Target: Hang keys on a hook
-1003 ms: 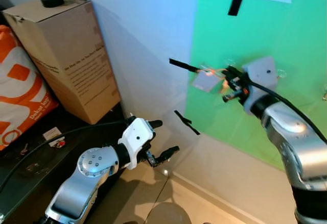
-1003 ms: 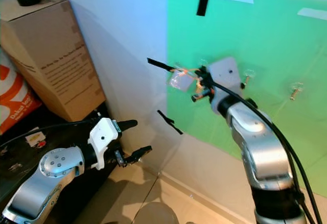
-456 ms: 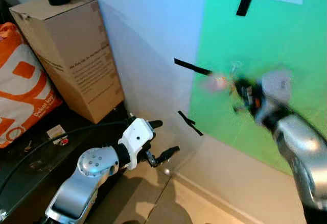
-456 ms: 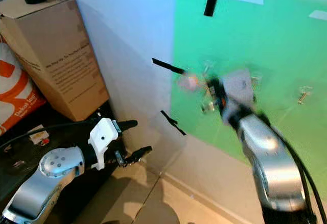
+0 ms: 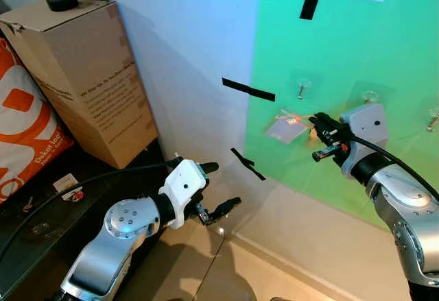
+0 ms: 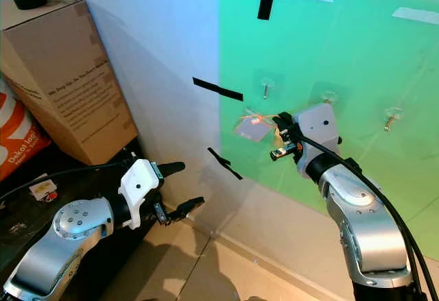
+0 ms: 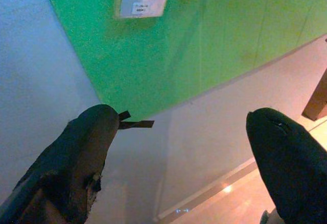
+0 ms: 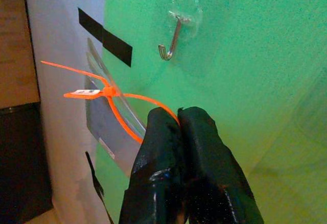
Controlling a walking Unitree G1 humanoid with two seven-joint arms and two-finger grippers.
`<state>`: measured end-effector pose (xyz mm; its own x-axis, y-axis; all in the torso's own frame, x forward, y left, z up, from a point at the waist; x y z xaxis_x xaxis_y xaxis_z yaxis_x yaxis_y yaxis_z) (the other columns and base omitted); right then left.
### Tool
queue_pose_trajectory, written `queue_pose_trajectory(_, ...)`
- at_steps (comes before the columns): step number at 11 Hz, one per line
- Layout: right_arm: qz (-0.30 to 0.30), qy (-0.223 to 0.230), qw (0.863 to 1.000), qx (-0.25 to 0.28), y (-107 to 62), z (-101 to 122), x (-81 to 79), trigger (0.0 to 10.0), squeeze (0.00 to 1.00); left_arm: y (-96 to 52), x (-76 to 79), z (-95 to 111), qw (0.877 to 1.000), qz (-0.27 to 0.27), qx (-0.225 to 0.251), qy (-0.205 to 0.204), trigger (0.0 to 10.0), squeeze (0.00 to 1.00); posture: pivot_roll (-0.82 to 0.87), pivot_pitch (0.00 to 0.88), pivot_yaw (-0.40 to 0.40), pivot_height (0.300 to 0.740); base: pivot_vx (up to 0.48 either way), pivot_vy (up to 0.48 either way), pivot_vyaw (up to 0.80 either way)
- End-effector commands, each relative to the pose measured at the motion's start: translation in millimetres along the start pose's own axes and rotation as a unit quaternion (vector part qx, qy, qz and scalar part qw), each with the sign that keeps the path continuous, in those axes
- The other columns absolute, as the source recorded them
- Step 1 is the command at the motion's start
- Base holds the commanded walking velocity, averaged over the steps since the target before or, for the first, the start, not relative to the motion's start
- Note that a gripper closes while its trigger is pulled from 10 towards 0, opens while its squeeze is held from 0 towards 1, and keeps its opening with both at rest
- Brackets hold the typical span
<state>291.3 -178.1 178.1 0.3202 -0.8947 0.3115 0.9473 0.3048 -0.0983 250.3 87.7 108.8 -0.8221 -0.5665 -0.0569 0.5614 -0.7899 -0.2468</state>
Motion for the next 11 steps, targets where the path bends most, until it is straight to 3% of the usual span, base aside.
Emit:
queue_pose_trajectory(1,0.007,-0.007,1.000,0.024,0.6,13,-2.3,10.0,0.00,-1.4,0.4,4,1.000,-0.001,0.005,0.009,10.0,0.00,-0.02,0.000,0.065,0.740,0.000,0.000,0.00)
queue_pose_trajectory(3,0.044,-0.048,0.998,0.013,1.9,20,-9.9,10.0,0.00,0.1,-3.4,7,1.000,0.011,0.014,0.010,10.0,0.00,-0.02,0.000,0.063,0.740,0.000,0.000,0.00)
queue_pose_trajectory(4,0.066,-0.092,0.994,0.008,3.0,24,-16.1,10.0,0.00,2.1,-8.1,16,0.999,0.021,0.034,0.009,10.0,0.00,-0.02,0.000,0.062,0.740,0.000,0.000,0.00)
queue_pose_trajectory(5,0.070,-0.107,0.992,0.015,4.9,30,-18.4,10.0,0.00,3.5,-10.2,25,0.998,0.016,0.053,-0.002,10.0,0.05,-0.02,0.000,0.061,0.740,0.000,0.000,0.00)
queue_pose_trajectory(6,0.079,-0.127,0.988,0.029,7.8,41,-22.0,10.0,0.00,3.4,-20.1,49,0.995,0.005,0.097,-0.017,10.0,1.00,-0.02,0.000,0.060,0.740,0.000,0.000,0.00)
queue_pose_trajectory(8,0.109,-0.167,0.979,0.031,9.1,47,-31.3,10.0,0.00,2.7,-41.2,70,0.992,0.011,0.128,0.007,10.0,1.00,-0.02,0.000,0.061,0.740,0.000,0.000,0.00)
queue_pose_trajectory(9,0.126,-0.175,0.976,0.039,10.6,52,-39.7,10.0,0.00,3.8,-42.4,79,0.989,-0.051,0.136,-0.012,10.0,1.00,-0.02,0.000,0.060,0.740,0.000,0.000,0.00)
queue_pose_trajectory(10,0.143,-0.176,0.972,0.053,10.0,58,-45.8,10.0,0.00,1.9,-44.9,72,0.991,-0.106,0.084,0.010,10.0,1.00,-0.02,0.000,0.066,0.740,0.000,0.000,0.00)
queue_pose_trajectory(11,0.155,-0.172,0.971,0.064,8.3,64,-48.2,10.0,0.00,-0.2,-56.2,68,0.992,-0.105,0.063,0.038,10.0,0.80,-0.03,0.000,0.071,0.740,0.000,0.000,0.00)
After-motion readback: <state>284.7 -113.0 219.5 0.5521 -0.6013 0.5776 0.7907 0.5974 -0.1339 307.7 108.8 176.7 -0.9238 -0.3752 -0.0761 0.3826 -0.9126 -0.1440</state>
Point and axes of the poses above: a point about 5 cm out from each wrist's last joint towards the gripper, its own y axis pointing out of the wrist towards the gripper, its own z axis along the axis of the wrist's last joint, x = y × z, the point moved 3 cm from there along y, pointing out of the wrist towards the gripper, and after that the axes turned 5 degrees about -y, right-handed, at the moved point
